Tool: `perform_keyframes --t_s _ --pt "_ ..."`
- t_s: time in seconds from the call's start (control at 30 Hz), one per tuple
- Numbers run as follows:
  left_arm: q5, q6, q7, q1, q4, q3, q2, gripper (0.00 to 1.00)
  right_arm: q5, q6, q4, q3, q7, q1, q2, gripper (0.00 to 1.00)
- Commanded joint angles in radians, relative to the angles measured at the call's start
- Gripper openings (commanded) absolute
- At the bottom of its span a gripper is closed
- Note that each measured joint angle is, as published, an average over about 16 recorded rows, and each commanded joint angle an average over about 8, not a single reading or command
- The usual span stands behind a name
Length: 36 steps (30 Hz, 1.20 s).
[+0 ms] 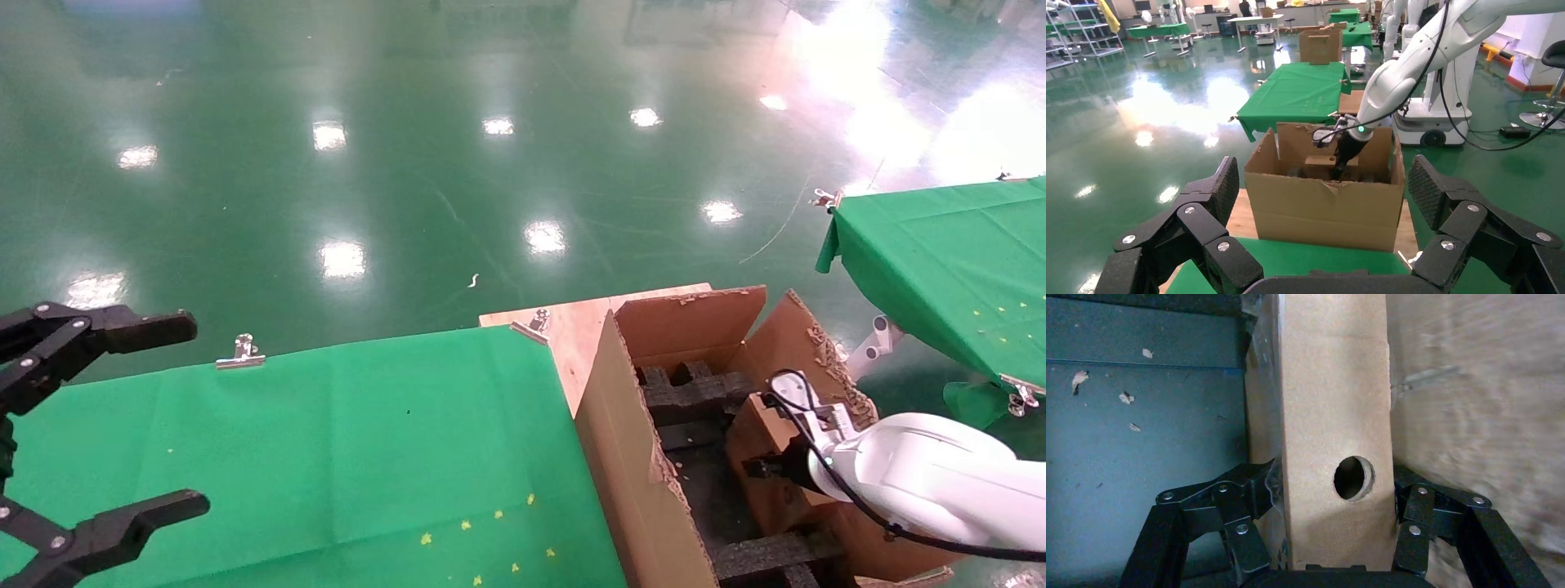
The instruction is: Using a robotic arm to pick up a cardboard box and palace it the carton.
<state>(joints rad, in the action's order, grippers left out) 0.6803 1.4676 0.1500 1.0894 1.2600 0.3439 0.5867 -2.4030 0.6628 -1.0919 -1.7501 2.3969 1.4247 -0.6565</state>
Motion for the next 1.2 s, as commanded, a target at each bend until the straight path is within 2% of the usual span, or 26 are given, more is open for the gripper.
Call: perform_keyframes --t_s 0.03,0.23,0.27,0.63,1.2 --pt "0.000 0.000 0.000 0.000 0.000 0.000 0.000 1.00 0.015 -0.021 0.033 -0.004 -0.015 -0.009 -0.016 0.17" --pt "0.000 0.000 0.000 0.000 0.000 0.000 0.000 1.00 0.047 -0.049 0.073 -0.009 -0.043 -0.024 -0.038 0.92" --pt "0.000 0.000 0.000 0.000 0.000 0.000 0.000 1.00 0.050 -0.052 0.076 -0.010 -0.046 -0.025 -0.039 1.00" --pt "-0.001 0.000 0.000 0.000 0.000 0.000 0.000 1.00 0.046 -0.054 0.065 -0.008 -0.049 -0.013 -0.032 1.00" --pt "-0.001 0.000 0.000 0.000 0.000 0.000 0.000 1.00 0.017 -0.025 -0.031 0.021 -0.050 0.075 0.029 1.00"
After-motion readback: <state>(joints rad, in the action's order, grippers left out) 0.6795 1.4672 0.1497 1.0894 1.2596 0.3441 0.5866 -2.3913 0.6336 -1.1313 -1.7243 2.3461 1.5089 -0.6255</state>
